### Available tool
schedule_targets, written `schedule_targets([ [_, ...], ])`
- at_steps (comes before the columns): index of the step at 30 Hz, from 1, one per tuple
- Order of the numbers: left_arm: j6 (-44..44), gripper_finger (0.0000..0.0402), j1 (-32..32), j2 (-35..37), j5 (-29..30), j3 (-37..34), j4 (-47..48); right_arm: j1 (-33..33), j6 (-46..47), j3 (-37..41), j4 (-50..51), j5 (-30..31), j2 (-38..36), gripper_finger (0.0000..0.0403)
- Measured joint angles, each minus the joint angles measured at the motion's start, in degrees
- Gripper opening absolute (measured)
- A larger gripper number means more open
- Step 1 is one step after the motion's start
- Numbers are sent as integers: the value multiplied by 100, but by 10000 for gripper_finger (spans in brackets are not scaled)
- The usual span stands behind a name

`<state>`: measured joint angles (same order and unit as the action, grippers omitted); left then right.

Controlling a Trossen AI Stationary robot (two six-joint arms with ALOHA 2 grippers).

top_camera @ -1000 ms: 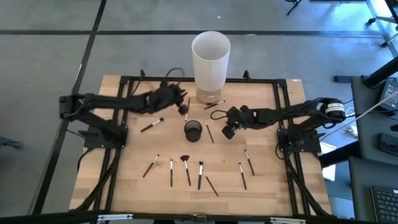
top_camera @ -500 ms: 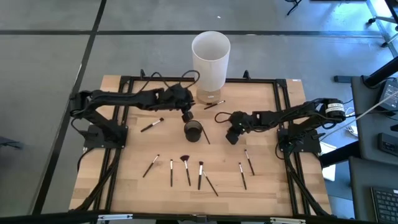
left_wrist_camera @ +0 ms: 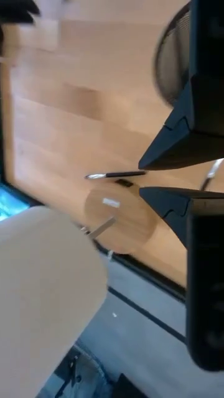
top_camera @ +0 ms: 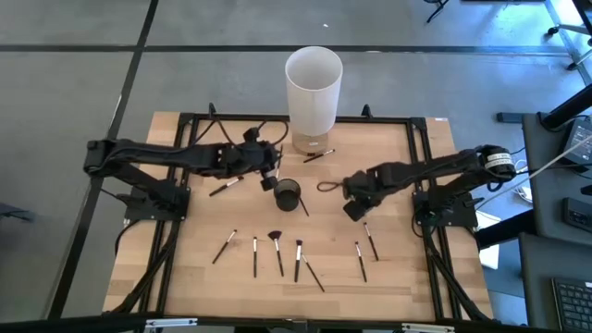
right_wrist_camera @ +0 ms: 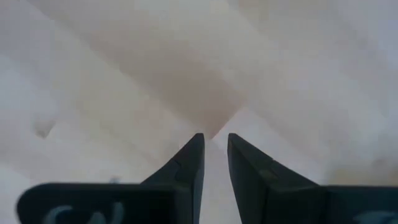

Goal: Put items in baskets/containers
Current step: Put the black eyeshadow brush into the black pen holder

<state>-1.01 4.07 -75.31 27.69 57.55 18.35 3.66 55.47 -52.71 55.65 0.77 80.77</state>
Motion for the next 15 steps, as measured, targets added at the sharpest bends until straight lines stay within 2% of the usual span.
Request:
schedule_targets([
  [3, 72, 54, -169, 104, 6, -1, 315, 337, 708, 179, -119, -664, 0, 73],
  [5, 66, 56, -270, 147, 134, -1, 425, 550, 1161, 247, -279, -845, 0, 80],
  [10, 24, 56, -366, 210, 686, -1, 442, 867, 1811, 436, -652, -486, 0, 113],
  [15, 17, 62, -355, 210, 990, -6, 502, 949, 1953, 666, -709, -456, 19, 145],
])
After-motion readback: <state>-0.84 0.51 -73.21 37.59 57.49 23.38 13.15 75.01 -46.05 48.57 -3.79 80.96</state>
